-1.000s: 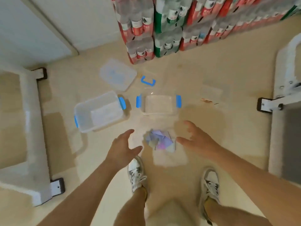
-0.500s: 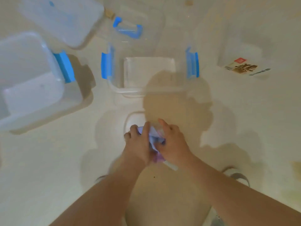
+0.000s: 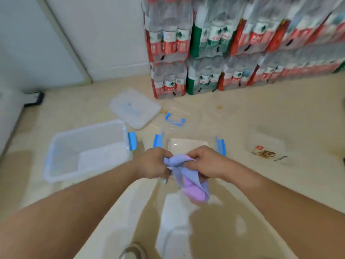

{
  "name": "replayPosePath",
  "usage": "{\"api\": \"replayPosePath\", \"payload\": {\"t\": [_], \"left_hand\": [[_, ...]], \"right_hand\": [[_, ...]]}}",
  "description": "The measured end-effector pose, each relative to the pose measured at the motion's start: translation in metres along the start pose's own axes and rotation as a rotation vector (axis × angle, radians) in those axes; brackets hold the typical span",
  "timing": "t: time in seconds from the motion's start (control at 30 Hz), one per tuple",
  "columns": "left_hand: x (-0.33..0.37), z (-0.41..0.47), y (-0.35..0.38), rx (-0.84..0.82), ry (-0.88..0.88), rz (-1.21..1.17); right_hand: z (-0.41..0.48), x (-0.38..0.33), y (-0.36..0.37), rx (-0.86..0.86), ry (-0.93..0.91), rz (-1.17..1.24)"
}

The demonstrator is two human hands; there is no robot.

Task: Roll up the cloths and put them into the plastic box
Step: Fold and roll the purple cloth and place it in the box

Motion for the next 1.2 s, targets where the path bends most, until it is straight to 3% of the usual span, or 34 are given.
{"api": "replayPosePath", "payload": {"t": [0.07,0.13,0.23,0.37,0.47,0.57,0.63,0.7,0.77,0.8,0.87,1.0,1.2], "left_hand": [[0.035,-0.039,-0.030,0.026,0.090,0.024],[0.074,-0.083,-0.059,0.118,0.172,0.086],[0.131,-0.148,-0.092,0.296,0.278,0.108],[0.179,-0.210,-0.086,0.420,0.401,0.030],[0.182,-0.227,-0.052,0.270,0.269,0.181],[0.169,-0.233,-0.029,0.137,0.097,0.532],[0.175,-0.244,-0.038,0.288,0.122,0.476],[0.188,-0.253,-0.048,0.458,0.263,0.208],[0.202,-0.255,-0.040,0.391,0.400,-0.111],[0.208,-0.252,-0.032,0.332,0.425,-0.161],[0.210,-0.240,-0.016,0.267,0.394,-0.193],[0.209,-0.218,-0.018,0.353,0.293,-0.262],[0.222,-0.218,-0.038,0.416,0.306,0.055]], "right_hand": [[-0.039,-0.043,-0.027,-0.017,-0.045,-0.224],[-0.084,-0.080,-0.052,0.105,-0.138,-0.343],[-0.150,-0.107,-0.074,0.270,-0.229,-0.077],[-0.205,-0.121,-0.073,0.293,-0.267,0.428],[-0.229,-0.130,-0.067,0.333,-0.258,0.546],[-0.244,-0.129,-0.061,0.419,-0.238,0.397],[-0.250,-0.126,-0.059,0.476,-0.235,0.350],[-0.253,-0.120,-0.059,0.523,-0.231,0.371],[-0.253,-0.117,-0.058,0.558,-0.223,0.386],[-0.251,-0.118,-0.058,0.574,-0.221,0.382],[-0.248,-0.121,-0.056,0.605,-0.219,0.347],[-0.248,-0.120,-0.056,0.661,-0.226,0.363],[-0.266,-0.103,-0.060,0.562,-0.180,0.447]]}}
Point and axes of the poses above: each hand's wrist, its own z-axis towards the middle knuckle, its own y-axis out of the palm, x = y × z, the point moved 5 cm from there along z, towards the middle knuckle, and after that the axes turned 6 degrees about -x, right-handed, at the moved point
